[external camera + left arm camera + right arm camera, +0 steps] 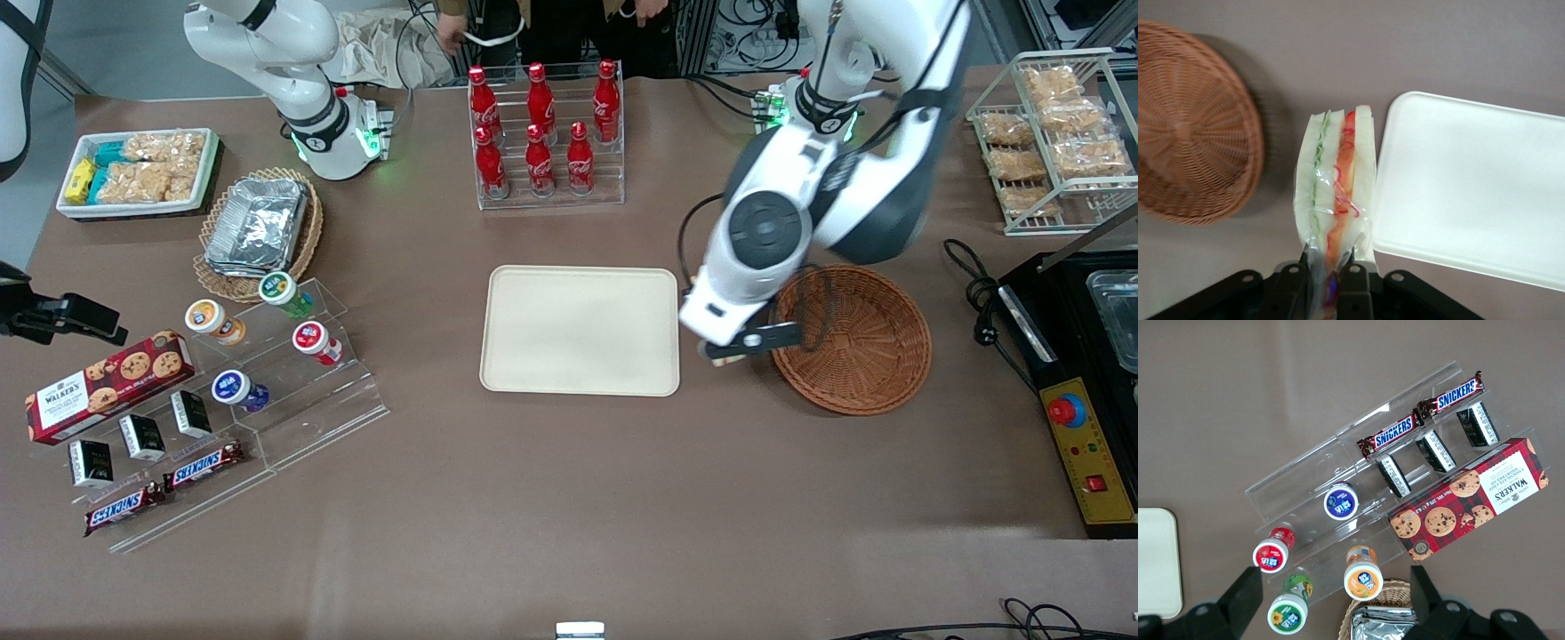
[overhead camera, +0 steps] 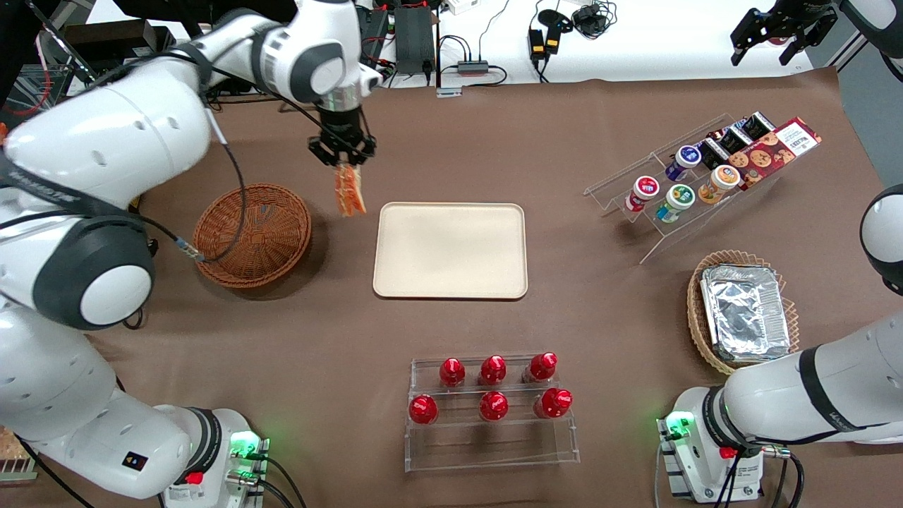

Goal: Place sandwich from basket to tray
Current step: 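Lift the sandwich and carry it with the left gripper over the tray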

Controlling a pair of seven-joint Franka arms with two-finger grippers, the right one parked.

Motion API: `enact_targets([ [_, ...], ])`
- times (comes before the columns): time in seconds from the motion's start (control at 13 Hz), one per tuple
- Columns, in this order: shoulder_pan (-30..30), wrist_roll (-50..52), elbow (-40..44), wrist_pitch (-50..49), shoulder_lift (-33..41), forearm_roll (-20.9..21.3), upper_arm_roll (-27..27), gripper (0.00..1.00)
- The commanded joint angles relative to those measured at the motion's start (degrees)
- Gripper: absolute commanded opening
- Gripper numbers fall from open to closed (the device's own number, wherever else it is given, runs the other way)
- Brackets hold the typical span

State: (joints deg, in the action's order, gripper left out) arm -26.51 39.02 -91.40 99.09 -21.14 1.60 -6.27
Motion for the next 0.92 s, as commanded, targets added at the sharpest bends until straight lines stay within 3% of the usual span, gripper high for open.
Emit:
enact_targets([
  [0.0,-1.09,-1.06,0.70,4.43,-5.73,-0.73,-1.63,0.06],
  [0.62,-6.45,0.44,-1.85,14.55,-14.10,0.68,-2.61,0.10],
  [0.69,-6.62,0.53,-2.46,15.42,-14.28,1.20,-2.52,0.27],
  [0.77,-6.63,0.53,-3.08,15.96,-14.45,2.60,-2.52,0.86],
  [0.85,-6.63,0.79,-3.43,16.05,-14.37,3.92,-2.52,1.00],
])
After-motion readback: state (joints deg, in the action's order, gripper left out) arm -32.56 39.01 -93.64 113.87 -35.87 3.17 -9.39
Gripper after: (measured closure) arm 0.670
